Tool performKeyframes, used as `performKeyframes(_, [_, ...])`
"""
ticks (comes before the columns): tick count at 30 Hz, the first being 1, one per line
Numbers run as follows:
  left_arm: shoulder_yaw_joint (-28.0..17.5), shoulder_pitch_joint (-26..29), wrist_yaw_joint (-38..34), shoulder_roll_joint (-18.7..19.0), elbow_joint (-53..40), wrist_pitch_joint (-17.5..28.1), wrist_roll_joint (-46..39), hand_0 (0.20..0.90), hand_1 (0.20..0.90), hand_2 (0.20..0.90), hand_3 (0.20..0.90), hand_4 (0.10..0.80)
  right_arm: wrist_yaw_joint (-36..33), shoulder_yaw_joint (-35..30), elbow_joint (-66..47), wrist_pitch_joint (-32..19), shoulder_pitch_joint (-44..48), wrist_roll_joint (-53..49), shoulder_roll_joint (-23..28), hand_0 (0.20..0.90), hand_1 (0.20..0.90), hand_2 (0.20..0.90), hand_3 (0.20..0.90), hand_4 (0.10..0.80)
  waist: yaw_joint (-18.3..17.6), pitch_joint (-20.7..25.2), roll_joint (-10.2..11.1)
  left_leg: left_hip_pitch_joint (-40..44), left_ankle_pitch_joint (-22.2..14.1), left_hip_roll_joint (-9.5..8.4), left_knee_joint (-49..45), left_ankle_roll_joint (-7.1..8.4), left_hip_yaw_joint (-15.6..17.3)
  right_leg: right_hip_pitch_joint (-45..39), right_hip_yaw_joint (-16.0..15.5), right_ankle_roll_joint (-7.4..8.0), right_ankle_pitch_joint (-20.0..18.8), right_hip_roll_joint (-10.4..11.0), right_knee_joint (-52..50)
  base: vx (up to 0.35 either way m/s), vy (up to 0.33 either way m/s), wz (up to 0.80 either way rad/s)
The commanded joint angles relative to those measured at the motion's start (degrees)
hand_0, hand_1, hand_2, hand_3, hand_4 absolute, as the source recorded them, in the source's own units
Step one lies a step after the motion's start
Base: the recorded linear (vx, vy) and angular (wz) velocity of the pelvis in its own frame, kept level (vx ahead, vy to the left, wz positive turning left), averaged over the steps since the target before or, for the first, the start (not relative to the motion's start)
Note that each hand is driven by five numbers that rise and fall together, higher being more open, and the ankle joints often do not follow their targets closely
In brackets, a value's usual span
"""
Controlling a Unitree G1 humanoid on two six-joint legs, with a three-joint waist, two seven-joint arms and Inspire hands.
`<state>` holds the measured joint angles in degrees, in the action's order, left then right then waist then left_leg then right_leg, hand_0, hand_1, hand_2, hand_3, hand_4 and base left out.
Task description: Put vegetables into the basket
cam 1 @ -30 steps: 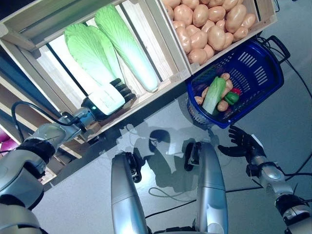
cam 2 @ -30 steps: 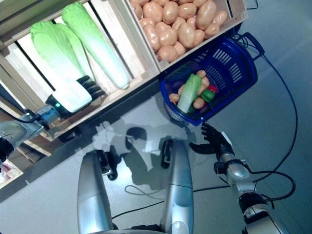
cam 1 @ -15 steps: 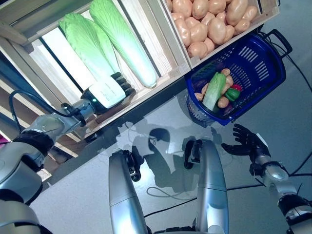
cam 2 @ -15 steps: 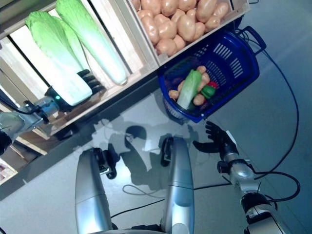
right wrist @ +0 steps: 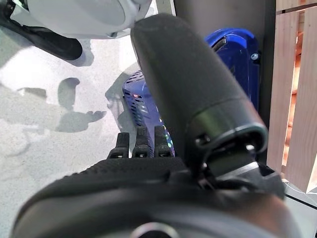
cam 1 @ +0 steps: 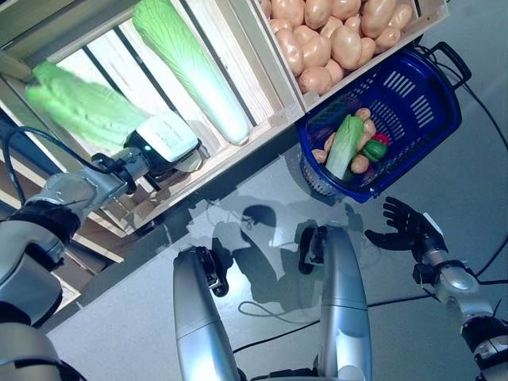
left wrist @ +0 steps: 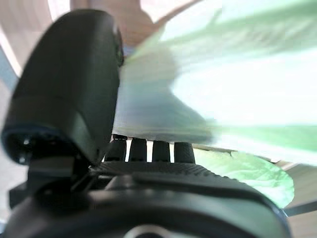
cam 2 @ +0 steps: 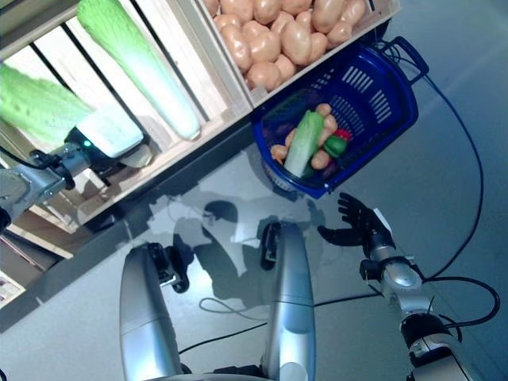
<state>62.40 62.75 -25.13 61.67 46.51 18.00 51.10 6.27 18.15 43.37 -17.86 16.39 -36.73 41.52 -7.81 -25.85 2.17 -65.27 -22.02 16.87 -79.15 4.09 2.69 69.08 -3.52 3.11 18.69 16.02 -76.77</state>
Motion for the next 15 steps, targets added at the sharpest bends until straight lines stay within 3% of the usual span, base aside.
performKeyframes(1, [-0.8,4.3,-0.3,4.6,3.6,-1.3,-4.6,0.3,0.3,0.3,0.3,0.4,0.8,-4.4,-0.8,-4.7,0.1,-4.4,5.3,0.9,0.9,0.9,0.9,0.8,-0.7,4.0,-1.4,4.9,-3.6,2.87,3.2,0.3,1.9,-9.0,0.6,4.36,1.4,3.2,4.3,0.021,-0.01,-0.05])
performKeyframes(10, [-3.2,-1.1,-7.3,3.7,4.1,1.6,-8.9,0.3,0.3,0.3,0.3,0.4,1.6,-1.7,0.5,-6.2,1.7,-5.6,4.7,0.9,0.9,0.9,0.9,0.8,-0.7,5.9,-2.2,16.4,-0.7,2.57,13.2,0.39,5.3,-19.6,-0.4,4.22,-0.6,3.1,13.6,0.054,-0.009,-0.05])
performKeyframes(15, [-9.1,-6.4,-9.1,3.5,2.0,6.3,-20.9,0.3,0.3,0.3,0.3,0.4,3.2,-1.1,-0.6,-8.0,0.4,-5.9,2.9,0.9,0.9,0.9,0.9,0.8,0.4,8.0,-3.0,25.1,2.3,1.24,22.8,0.28,6.2,-27.4,-0.2,3.59,-2.3,3.1,21.1,0.098,-0.059,-0.05])
